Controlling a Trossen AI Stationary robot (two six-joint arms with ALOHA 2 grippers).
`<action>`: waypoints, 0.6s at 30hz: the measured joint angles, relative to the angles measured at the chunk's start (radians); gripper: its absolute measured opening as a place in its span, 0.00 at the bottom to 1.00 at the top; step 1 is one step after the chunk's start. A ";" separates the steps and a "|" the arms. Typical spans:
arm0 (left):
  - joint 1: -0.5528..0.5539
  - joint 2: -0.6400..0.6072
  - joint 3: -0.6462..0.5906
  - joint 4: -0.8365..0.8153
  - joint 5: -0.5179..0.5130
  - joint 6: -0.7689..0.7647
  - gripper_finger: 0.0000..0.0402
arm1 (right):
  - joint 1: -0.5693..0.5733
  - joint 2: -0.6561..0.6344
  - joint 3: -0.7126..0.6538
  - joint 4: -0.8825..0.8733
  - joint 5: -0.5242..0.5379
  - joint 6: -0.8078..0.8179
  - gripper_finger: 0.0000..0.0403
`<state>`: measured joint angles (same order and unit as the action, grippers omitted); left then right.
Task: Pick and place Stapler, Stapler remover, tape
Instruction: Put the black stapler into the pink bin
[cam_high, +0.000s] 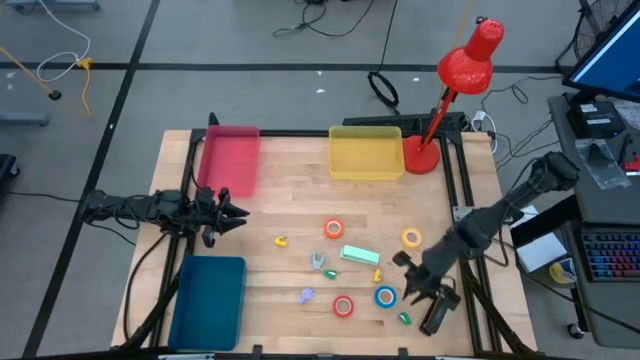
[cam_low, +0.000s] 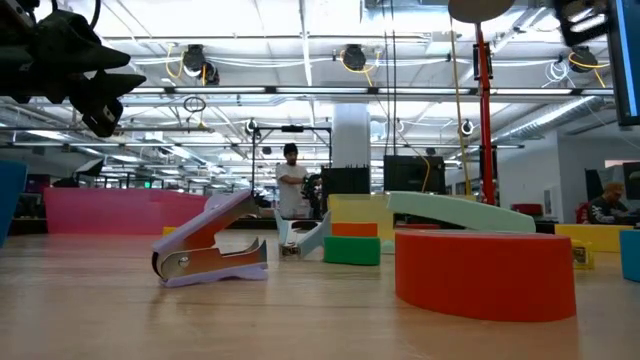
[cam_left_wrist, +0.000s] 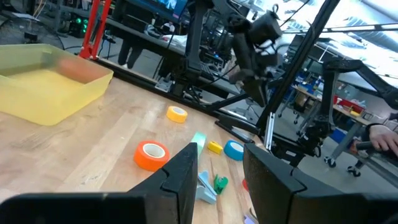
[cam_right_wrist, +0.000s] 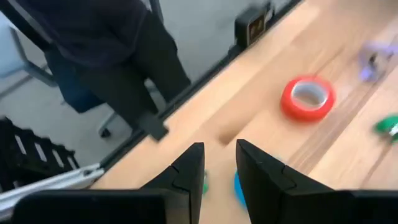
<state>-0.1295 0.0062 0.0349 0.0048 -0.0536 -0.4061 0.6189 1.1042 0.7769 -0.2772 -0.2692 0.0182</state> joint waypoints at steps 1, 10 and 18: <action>0.000 0.000 0.000 0.000 0.000 0.000 0.32 | 0.026 0.008 0.000 -0.001 0.019 0.023 0.21; 0.000 0.000 0.000 0.000 0.000 0.000 0.32 | 0.232 0.024 0.000 -0.070 0.140 0.290 0.21; 0.000 0.000 0.000 0.000 -0.001 0.041 0.32 | 0.338 0.059 0.000 -0.252 0.142 0.495 0.21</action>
<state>-0.1299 0.0060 0.0349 0.0044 -0.0542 -0.3647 0.9564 1.1635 0.7765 -0.5295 -0.1272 0.5133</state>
